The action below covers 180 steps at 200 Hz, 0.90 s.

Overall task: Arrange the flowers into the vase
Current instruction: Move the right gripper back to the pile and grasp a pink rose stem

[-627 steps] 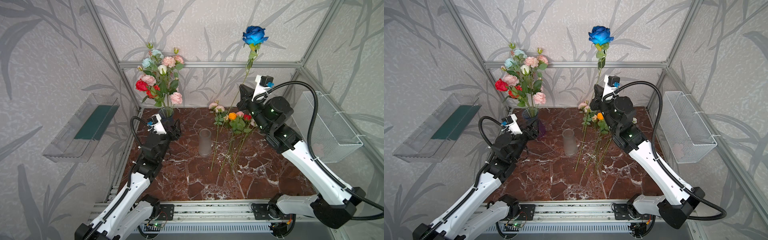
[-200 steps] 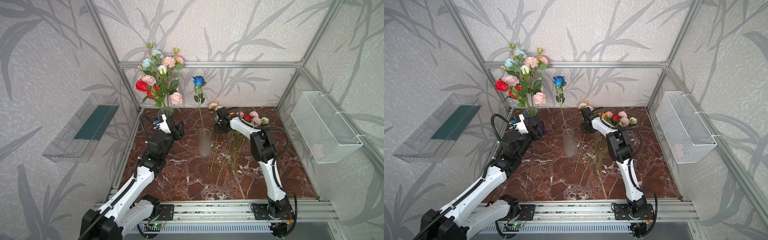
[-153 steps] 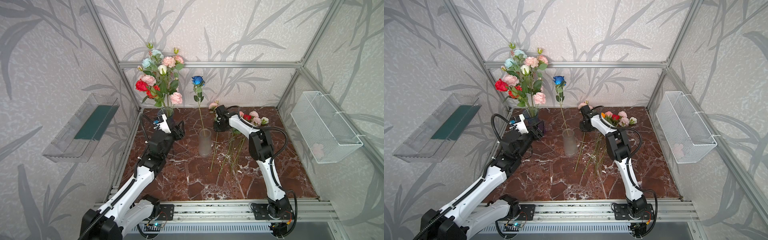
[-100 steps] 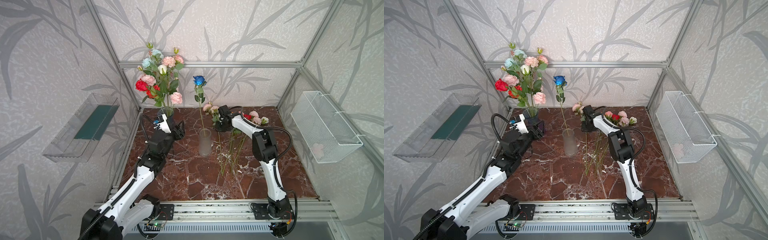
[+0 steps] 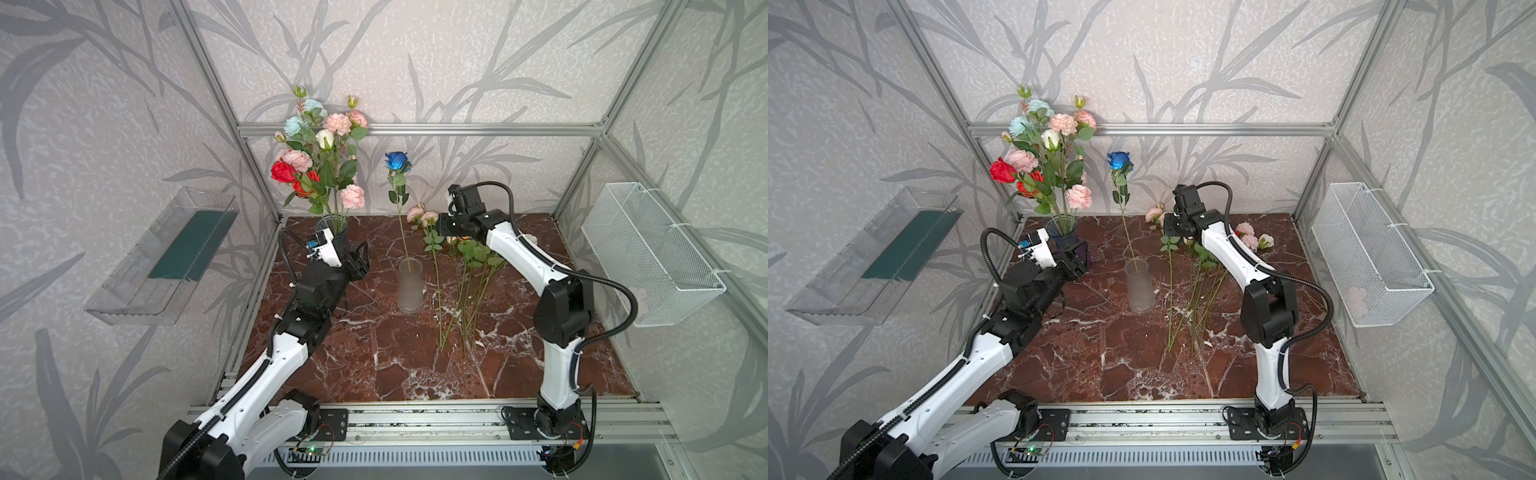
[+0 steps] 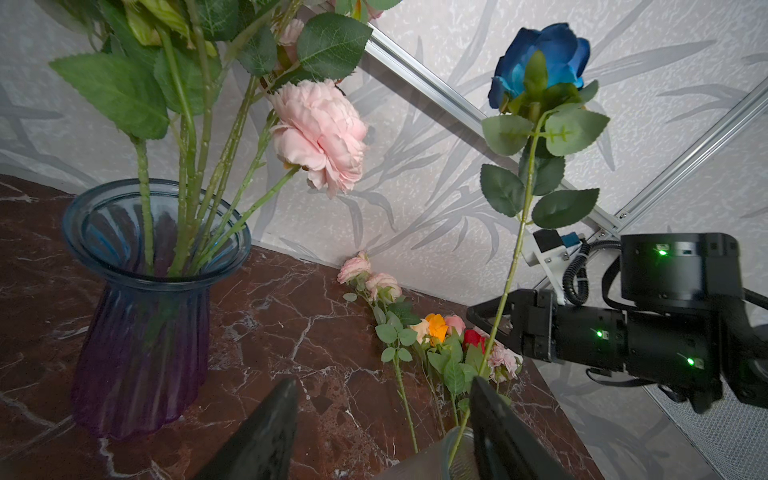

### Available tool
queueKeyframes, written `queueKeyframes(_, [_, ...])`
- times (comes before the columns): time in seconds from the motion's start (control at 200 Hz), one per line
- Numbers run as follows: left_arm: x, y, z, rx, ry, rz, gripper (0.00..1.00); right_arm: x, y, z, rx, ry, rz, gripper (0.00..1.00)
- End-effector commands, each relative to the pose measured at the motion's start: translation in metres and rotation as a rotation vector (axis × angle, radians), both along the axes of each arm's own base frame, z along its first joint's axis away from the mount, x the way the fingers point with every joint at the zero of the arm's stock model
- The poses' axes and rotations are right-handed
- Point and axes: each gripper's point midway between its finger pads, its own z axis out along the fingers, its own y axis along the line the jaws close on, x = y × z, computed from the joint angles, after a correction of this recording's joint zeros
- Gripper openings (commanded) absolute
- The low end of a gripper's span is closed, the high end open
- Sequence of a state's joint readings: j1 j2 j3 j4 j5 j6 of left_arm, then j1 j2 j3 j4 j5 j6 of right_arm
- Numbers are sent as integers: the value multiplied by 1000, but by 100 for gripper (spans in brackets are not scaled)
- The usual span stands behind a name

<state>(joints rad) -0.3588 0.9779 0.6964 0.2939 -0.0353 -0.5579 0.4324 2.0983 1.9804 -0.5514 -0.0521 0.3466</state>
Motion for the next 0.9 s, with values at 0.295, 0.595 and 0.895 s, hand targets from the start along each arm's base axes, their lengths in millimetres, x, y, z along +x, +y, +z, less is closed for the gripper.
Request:
queueKeyframes(0.295, [-1, -1, 8, -17, -31, -5, 66, -26, 1, -153, -387, 348, 74, 37])
queueKeyframes(0.595, [-3, 1, 12, -21, -42, -3, 66, -32, 3, -160, -349, 375, 61, 7])
queueKeyframes(0.895, [-6, 3, 17, -17, -57, 6, 66, -23, 8, -92, -276, 226, 66, 8])
